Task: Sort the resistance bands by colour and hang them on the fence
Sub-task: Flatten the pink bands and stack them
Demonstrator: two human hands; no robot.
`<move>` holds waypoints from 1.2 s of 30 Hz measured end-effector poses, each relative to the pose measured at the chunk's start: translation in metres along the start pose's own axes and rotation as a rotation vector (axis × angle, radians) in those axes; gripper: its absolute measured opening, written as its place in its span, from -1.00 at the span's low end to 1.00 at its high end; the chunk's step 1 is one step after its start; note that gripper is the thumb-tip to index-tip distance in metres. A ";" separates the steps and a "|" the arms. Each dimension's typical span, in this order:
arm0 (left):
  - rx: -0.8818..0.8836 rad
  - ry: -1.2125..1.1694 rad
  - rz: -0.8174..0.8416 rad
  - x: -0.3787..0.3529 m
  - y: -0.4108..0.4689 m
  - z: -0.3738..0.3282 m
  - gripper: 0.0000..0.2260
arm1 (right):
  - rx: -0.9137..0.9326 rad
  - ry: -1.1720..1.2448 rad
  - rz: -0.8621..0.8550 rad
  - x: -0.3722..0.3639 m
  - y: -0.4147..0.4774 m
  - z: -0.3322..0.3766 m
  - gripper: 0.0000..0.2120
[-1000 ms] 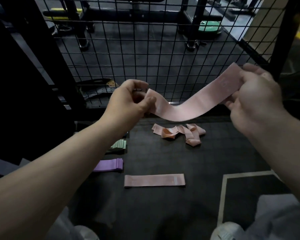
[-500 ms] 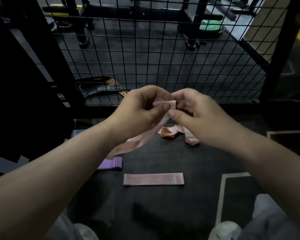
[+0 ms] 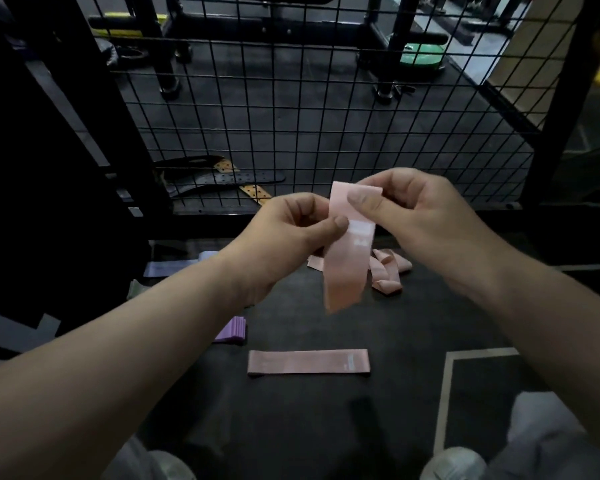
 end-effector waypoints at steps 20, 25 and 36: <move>0.169 0.032 0.238 -0.011 0.003 0.023 -0.76 | -0.022 -0.057 -0.103 0.026 0.008 -0.002 -0.86; 0.152 0.046 0.279 -0.012 0.000 0.023 -0.78 | -0.084 0.019 -0.029 0.021 0.008 -0.004 -0.82; 0.233 0.134 0.326 -0.014 -0.004 0.033 -0.76 | 0.039 0.043 -0.373 0.073 0.018 0.013 -0.87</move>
Point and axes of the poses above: each hand's wrist, its own y-axis towards the middle knuckle, its own x-axis out of the back of the hand, z = x × y, the point moved 8 cm from there along y, towards the middle knuckle, and after that the axes turned 6 degrees about x, right-handed, at the moved point
